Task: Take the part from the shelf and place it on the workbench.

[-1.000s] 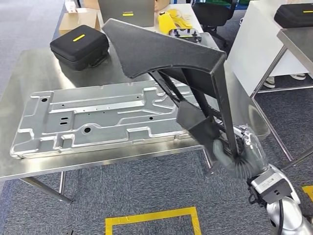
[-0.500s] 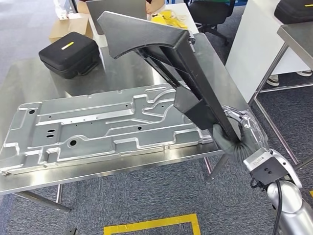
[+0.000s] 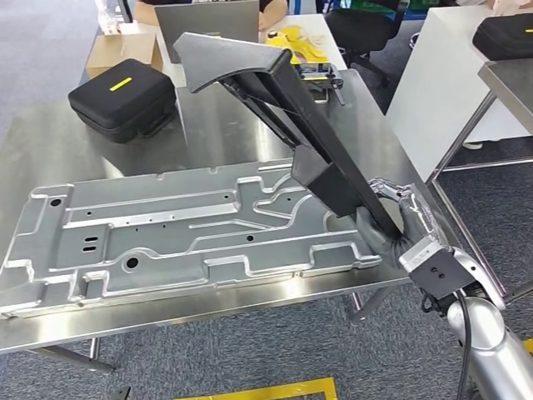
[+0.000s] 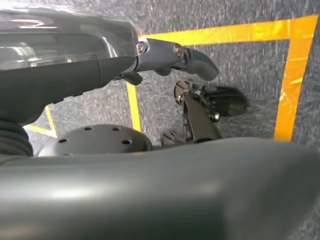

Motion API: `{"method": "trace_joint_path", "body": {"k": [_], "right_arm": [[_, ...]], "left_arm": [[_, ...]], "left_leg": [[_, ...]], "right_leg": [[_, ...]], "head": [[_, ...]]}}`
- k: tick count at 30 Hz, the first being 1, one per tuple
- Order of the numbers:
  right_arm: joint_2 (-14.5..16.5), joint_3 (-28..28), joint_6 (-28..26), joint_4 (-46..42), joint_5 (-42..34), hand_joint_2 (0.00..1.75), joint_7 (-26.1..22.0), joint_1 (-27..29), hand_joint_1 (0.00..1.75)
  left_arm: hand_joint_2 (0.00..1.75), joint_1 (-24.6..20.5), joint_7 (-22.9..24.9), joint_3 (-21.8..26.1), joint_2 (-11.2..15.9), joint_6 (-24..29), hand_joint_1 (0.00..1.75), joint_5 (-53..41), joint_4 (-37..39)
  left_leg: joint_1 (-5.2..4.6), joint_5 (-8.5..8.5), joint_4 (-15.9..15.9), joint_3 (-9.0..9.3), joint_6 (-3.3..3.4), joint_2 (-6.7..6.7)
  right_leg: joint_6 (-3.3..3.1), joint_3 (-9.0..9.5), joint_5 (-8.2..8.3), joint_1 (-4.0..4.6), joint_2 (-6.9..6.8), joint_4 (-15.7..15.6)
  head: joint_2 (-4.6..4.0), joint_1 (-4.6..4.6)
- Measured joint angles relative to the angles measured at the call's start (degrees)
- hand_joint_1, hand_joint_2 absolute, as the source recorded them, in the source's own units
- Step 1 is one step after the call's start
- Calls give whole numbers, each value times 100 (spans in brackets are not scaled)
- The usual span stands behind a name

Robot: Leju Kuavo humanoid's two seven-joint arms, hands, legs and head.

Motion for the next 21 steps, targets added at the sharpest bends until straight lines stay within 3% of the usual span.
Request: {"method": "trace_joint_path", "body": {"k": [1, 3, 4, 7, 9, 14, 21], "right_arm": [[-1, 10, 0, 26, 1, 175, 7, -1, 175], [-4, 22, 0, 64, 0, 175, 7, -7, 175], [-9, 27, -1, 85, -1, 175, 6, -12, 175], [-21, 37, -7, 127, 2, 175, 12, -2, 175], [-22, 37, -15, 130, 7, 175, 14, 14, 175], [-17, 37, -71, 143, 54, 175, 11, 51, 175], [-17, 12, -144, 142, 161, 175, 7, 123, 175]], "left_arm": [[175, -1, 0, 0, -1, 0, 0, -1, 0], [175, -4, -1, 0, 1, 0, 0, -3, 0], [175, -11, -1, -1, 3, 0, 0, -3, 0], [175, -20, 3, -4, 5, 0, 0, -6, 0], [175, -17, -4, -4, 7, 0, 0, -7, 0], [175, -34, -33, -6, 13, 0, 0, -7, 0], [175, -24, -37, -7, 13, 0, 0, -8, 0]], "left_leg": [[14, -62, 8, 74, -29, 1], [43, -204, 37, 222, -107, -6], [46, -266, 69, 263, -150, -10], [16, -341, 134, 230, -226, -11], [5, -350, 121, 239, -216, -9], [-21, -324, 85, 274, -107, -11], [-22, -305, 81, 282, -111, -11]], "right_leg": [[29, -31, 221, -14, -3, -124], [74, 111, 734, -28, -14, -707], [78, 191, 882, -23, -15, -941], [-33, 272, 773, 0, 0, -1153], [-84, 297, 717, -13, 8, -1174], [-81, 313, 699, -36, 7, -1177], [-142, 316, 655, -20, 14, -1178]], "head": [[-1, 0], [-1, 3], [-1, 6], [0, 1], [1, -10], [0, -16], [0, -15]]}}
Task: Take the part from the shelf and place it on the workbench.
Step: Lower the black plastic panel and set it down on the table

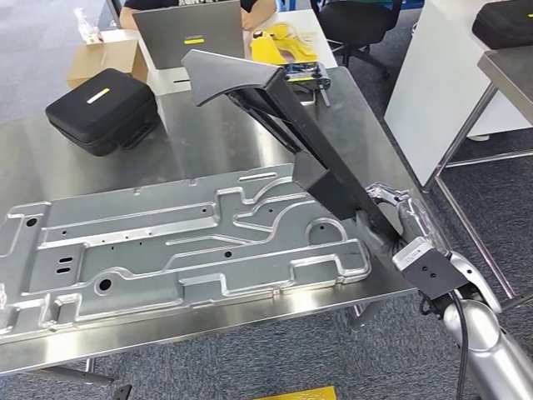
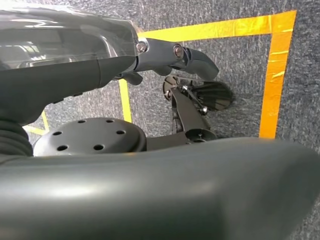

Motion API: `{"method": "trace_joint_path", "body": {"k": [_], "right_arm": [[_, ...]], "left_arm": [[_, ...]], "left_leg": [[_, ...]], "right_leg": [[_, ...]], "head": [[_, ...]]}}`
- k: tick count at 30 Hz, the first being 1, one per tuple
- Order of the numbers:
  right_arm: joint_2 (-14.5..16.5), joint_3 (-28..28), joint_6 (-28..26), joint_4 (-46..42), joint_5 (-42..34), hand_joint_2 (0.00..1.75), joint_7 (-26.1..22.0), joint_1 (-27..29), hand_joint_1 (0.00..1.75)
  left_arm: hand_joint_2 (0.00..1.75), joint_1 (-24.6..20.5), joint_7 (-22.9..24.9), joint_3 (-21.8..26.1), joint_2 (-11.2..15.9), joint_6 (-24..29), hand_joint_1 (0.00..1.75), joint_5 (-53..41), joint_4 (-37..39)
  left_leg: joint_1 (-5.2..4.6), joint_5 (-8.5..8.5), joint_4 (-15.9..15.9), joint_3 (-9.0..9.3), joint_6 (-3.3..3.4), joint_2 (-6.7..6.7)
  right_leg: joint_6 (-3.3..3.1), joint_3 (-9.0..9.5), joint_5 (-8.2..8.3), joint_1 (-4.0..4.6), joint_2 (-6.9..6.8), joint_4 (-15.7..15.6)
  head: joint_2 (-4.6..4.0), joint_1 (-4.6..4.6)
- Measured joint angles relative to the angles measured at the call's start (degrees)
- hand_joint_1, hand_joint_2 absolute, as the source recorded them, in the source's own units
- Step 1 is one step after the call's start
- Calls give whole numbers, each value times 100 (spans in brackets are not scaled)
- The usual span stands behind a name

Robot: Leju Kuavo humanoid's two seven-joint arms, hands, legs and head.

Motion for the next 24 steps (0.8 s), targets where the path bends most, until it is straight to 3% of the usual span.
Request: {"method": "trace_joint_path", "body": {"k": [7, 13, 19, 24], "right_arm": [[-2, -72, -151, -2, 330, 175, 30, -41, 175], [-44, -67, -354, 41, 1014, 175, 322, -264, 175], [-21, 199, -448, 635, 2096, 175, 904, -1198, 175], [279, 717, -415, 1509, 2728, 175, 1236, -2131, 175]], "left_arm": [[175, -1, -1, -9, 0, -12, 0, -1, 0], [175, -3, 15, -48, -1, -32, 0, -8, 0], [175, -69, 109, -156, -3, -70, 0, -118, 0], [175, -171, 231, -275, -11, -117, 0, -235, 0]], "left_leg": [[16, -63, -48, 31, -118, 0], [-12, -69, -31, 48, -135, 1], [-38, -70, -18, 51, -136, 6], [-37, -70, -16, 56, -136, 8]], "right_leg": [[-21, 23, -3, 23, -17, 0], [-16, 60, 1, -1, -18, -3], [-6, 66, 10, -27, -17, -6], [-5, 69, 14, -28, -15, -6]], "head": [[0, 0], [-1, 0], [0, 0], [1, 0]]}}
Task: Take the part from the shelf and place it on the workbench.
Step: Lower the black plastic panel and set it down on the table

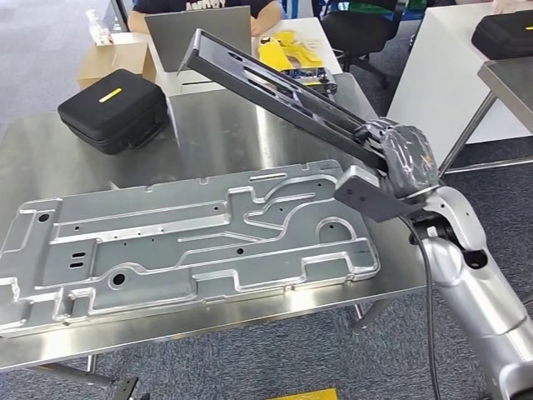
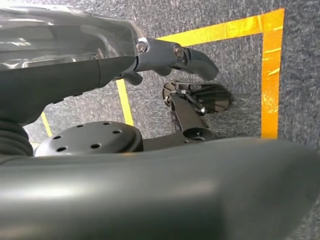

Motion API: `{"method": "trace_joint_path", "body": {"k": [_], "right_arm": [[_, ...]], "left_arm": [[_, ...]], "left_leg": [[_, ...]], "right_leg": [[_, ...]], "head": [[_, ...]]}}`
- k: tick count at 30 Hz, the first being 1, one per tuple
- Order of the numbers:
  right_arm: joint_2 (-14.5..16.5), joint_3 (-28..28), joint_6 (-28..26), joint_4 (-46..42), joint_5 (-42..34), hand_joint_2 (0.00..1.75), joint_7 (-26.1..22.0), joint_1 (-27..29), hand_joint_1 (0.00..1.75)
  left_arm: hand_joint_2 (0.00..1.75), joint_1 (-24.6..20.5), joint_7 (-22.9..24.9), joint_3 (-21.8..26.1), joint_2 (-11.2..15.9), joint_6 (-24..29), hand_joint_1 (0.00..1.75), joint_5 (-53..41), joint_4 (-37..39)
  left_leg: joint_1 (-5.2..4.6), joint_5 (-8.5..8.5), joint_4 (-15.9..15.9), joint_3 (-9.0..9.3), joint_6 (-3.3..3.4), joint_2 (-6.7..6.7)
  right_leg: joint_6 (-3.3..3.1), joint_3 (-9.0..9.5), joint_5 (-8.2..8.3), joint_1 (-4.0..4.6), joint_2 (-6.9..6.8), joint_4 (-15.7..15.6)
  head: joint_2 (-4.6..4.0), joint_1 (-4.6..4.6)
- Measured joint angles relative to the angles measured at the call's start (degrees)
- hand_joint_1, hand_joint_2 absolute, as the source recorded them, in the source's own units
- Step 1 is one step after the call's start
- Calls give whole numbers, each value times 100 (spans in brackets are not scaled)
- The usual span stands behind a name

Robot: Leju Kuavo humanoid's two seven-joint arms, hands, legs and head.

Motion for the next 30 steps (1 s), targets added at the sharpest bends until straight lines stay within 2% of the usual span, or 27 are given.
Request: {"method": "trace_joint_path", "body": {"k": [8, 13, 18, 22, 30], "right_arm": [[886, 935, -20, 1748, 816, 175, 178, -978, 175], [1507, 1407, -15, 2789, 983, 175, 89, -1283, 175], [2023, 1688, 83, 3438, 936, 175, -1, -1399, 175], [2354, 1852, 143, 3871, 888, 175, -82, -1473, 175], [2822, 2048, 273, 4485, 709, 175, -197, -1620, 175]], "left_arm": [[175, -135, 189, -176, -28, -50, 0, -143, 0], [175, -182, 250, -275, -49, -58, 0, -181, 0], [175, -199, 284, -308, -77, -62, 0, -191, 0], [175, -203, 292, -312, -101, -66, 0, -191, 0], [175, -198, 290, -313, -120, -73, 0, -172, 0]], "left_leg": [[12, 1, 0, 2, 0, 1], [16, 1, 0, 2, 0, 1], [15, 1, 0, 1, -1, 1], [11, 1, 0, 1, -1, 1], [8, 1, 0, 1, -1, 1]], "right_leg": [[0, 1, 0, 7, 2, 1], [-1, 0, -1, 13, 4, 2], [-1, 0, -1, 13, 5, 1], [-1, 0, -1, 13, 4, 1], [-1, 0, 0, 13, 5, -2]], "head": [[-1, 0], [1, 0], [0, 0], [0, 0], [-1, 0]]}}
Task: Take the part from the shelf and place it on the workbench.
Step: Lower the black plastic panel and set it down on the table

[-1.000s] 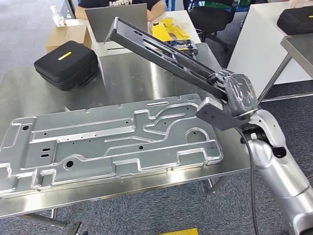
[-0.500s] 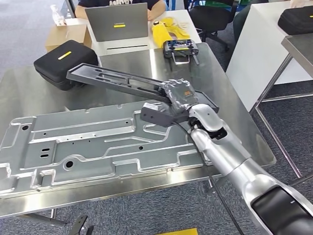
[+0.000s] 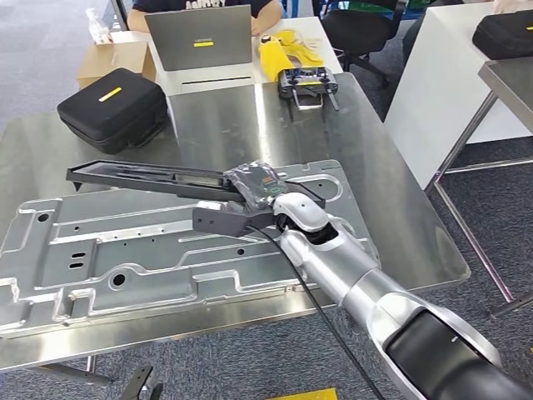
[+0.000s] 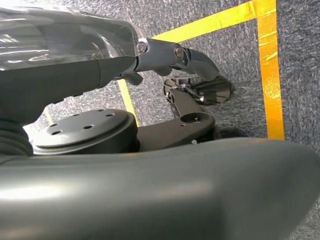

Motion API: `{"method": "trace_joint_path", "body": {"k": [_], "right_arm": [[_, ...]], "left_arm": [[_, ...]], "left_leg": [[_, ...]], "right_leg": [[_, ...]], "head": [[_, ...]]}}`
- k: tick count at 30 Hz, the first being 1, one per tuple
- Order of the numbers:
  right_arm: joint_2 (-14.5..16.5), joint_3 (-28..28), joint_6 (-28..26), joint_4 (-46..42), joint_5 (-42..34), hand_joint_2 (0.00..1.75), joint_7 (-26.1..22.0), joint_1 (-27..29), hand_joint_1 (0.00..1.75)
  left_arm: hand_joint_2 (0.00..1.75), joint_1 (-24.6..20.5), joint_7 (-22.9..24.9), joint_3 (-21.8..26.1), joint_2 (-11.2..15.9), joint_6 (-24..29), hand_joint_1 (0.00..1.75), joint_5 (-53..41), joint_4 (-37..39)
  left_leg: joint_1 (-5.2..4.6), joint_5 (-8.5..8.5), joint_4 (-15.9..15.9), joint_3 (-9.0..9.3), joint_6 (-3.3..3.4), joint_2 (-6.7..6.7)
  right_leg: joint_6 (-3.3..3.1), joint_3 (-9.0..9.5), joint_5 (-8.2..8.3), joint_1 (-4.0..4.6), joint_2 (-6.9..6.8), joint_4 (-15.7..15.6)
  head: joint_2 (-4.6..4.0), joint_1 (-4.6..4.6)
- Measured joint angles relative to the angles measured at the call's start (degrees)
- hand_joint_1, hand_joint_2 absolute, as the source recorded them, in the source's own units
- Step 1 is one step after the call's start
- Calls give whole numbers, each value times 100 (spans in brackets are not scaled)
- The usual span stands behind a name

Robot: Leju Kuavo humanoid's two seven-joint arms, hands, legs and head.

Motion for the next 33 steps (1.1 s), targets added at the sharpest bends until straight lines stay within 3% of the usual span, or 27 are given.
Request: {"method": "trace_joint_path", "body": {"k": [14, 25, 29, 33], "right_arm": [[567, 415, 500, 767, -300, 175, -233, -86, 175], [700, 874, 783, 1200, -459, 175, -325, -254, 175], [708, 933, 825, 1268, -532, 0, -338, -286, 0], [710, 988, 914, 1329, -612, 0, -346, -182, 0]], "left_arm": [[175, 4, -187, -25, -73, -14, 0, 7, 0], [175, -6, -346, -116, -107, 13, 0, 101, 0], [175, -6, -356, -118, -107, 10, 0, 109, 0], [175, -4, -334, -118, -108, 10, 0, 110, 0]], "left_leg": [[0, 0, 0, 6, -1, 4], [1, -2, -1, 56, -2, 19], [1, -2, -2, 66, -2, 19], [0, -1, -1, 65, -2, 18]], "right_leg": [[0, 4, 0, 0, 2, 0], [-1, 50, 0, 0, 14, -3], [-1, 61, 0, 0, 14, -3], [-1, 61, 0, 1, 11, -3]], "head": [[0, 0], [1, 0], [1, 0], [0, 0]]}}
